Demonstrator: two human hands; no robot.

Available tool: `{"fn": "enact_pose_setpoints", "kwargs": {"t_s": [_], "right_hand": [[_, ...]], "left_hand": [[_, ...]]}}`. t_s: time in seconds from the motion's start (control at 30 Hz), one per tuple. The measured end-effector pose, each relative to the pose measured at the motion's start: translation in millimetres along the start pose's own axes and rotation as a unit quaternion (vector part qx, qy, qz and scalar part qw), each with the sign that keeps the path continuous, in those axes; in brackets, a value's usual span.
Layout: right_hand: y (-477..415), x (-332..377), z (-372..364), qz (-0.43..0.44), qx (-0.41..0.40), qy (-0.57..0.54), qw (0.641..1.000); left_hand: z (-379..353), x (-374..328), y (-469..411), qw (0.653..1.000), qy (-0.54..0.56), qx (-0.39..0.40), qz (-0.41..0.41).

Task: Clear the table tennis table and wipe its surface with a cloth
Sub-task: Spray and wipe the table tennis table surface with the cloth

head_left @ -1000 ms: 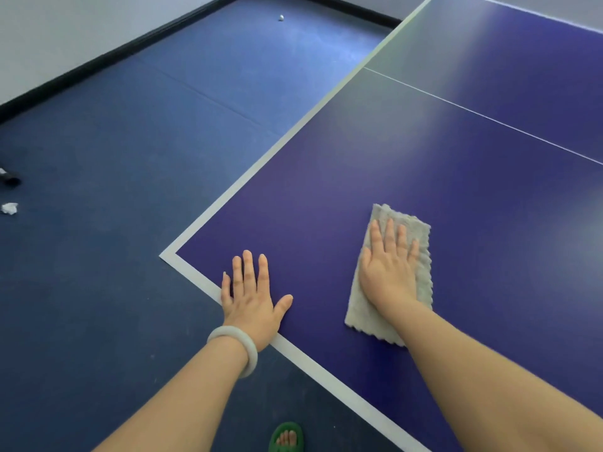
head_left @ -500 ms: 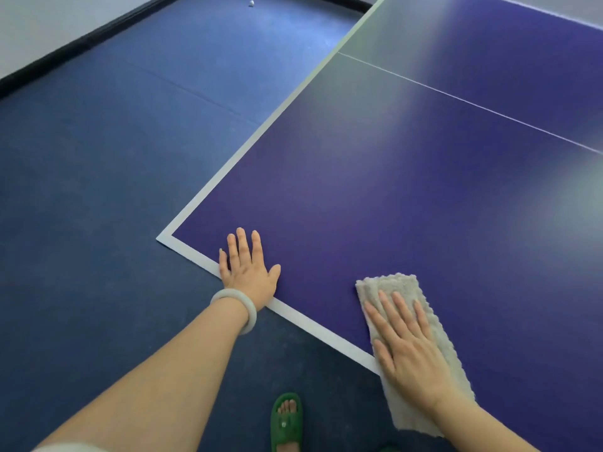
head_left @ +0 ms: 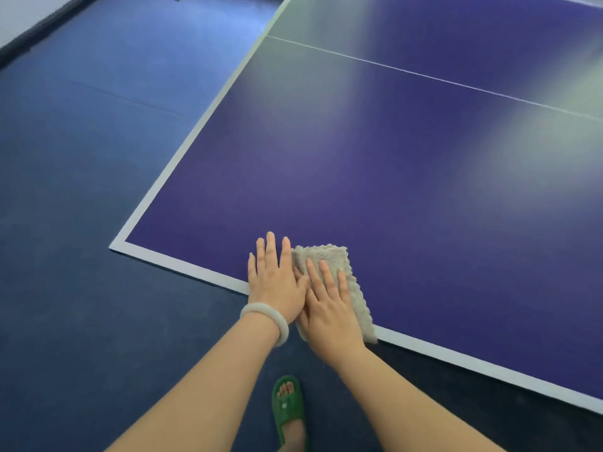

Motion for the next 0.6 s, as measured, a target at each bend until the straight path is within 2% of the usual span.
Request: {"fn": "enact_pose_setpoints", "kwargs": {"t_s": [0.1,0.2,0.27,0.33,0.4,0.5,0.53,0.6], "right_hand": [[45.4,-79.1,-6.8,-0.082,-0.012,0.002,0.997],[116.3,-186.8,-15.1,-0.248,0.001,-0.008,0.969],[169.2,-254.1,-17.4,-0.391,0.003,-0.046,0.919],[212.8,-297.9,-14.9,-0.518,0.002,-0.086,0.851],[233.1,-314.0,-13.8,-0.599,-0.01,-0.118,0.792],[229.3,-302.0,-10.8,-0.648,-0.055,-0.181,0.737],[221.4,-291.6,-10.2,-0.644,-0.071,-0.191,0.737],[203.1,-267.1,-5.4,-0.615,-0.096,-0.185,0.761]], "left_hand": [[-25.3,-33.1,9.7,0.999,-0.018,0.021,-0.028],[-52.1,-67.9,16.9,0.996,-0.052,0.055,-0.056],[-67.3,-83.0,20.0,0.992,-0.076,0.076,-0.061],[-77.0,-86.8,19.2,0.991,-0.091,0.088,-0.047],[-80.9,-85.5,17.0,0.989,-0.107,0.094,-0.038],[-84.9,-84.5,14.6,0.987,-0.119,0.108,-0.029],[-85.6,-84.4,13.6,0.986,-0.124,0.109,-0.026],[-86.8,-84.7,12.7,0.985,-0.133,0.109,-0.025]]}}
Point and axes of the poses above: each hand's wrist, its own y-axis away from the middle knuckle, its own z-axis out of the back of the hand, x = y × z, the point moved 8 cm from there along -y, towards the middle knuckle, and after that the axes turned 4 degrees about y, right-handed, at the moved point
